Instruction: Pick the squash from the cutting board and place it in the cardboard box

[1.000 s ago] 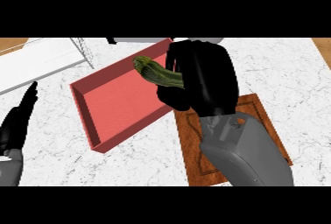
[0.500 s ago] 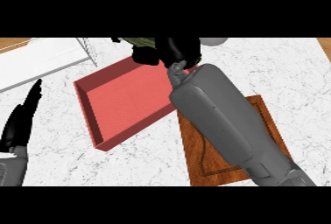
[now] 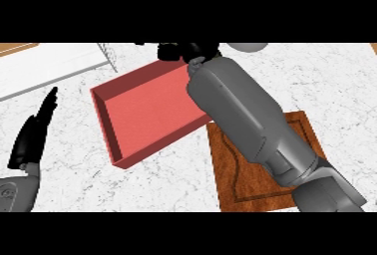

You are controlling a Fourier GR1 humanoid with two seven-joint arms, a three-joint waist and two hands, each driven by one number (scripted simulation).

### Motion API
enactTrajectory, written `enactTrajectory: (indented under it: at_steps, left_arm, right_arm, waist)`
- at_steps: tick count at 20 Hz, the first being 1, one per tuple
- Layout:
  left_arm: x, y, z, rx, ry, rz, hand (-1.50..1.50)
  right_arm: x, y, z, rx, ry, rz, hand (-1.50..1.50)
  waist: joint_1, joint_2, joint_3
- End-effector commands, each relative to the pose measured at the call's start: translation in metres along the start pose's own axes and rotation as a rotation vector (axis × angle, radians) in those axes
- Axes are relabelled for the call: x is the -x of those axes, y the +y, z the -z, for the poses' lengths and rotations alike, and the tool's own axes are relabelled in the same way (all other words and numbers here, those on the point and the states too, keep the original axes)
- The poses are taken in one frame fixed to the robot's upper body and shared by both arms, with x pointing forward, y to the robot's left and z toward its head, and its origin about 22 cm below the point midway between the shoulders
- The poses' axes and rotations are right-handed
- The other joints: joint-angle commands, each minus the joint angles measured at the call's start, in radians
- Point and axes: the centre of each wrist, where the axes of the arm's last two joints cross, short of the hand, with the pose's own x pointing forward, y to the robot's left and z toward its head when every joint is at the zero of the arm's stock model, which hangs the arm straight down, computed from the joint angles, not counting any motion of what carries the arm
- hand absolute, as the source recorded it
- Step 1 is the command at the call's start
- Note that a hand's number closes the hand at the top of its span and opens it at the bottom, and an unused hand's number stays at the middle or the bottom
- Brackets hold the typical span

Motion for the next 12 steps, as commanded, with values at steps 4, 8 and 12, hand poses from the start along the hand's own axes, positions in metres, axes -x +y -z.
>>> enactTrajectory:
  at_steps: [4, 8, 12]
  left_arm:
    - [-0.002, -0.014, -0.001, 0.026, -0.037, 0.009, 0.00]
    - [-0.003, -0.007, 0.011, 0.019, -0.028, -0.006, 0.00]
    - [-0.010, -0.020, 0.011, 0.018, -0.023, -0.011, 0.00]
  right_arm:
    - [0.024, 0.012, 0.013, -0.056, 0.194, 0.100, -1.50]
    - [0.037, 0.021, 0.014, -0.051, 0.165, 0.133, -1.50]
    - [0.032, 0.022, 0.011, 0.008, 0.075, 0.180, -1.50]
  waist:
    - [0.035, 0.009, 0.000]
    - [0.040, 0.016, 0.000]
    - [0.036, 0.008, 0.000]
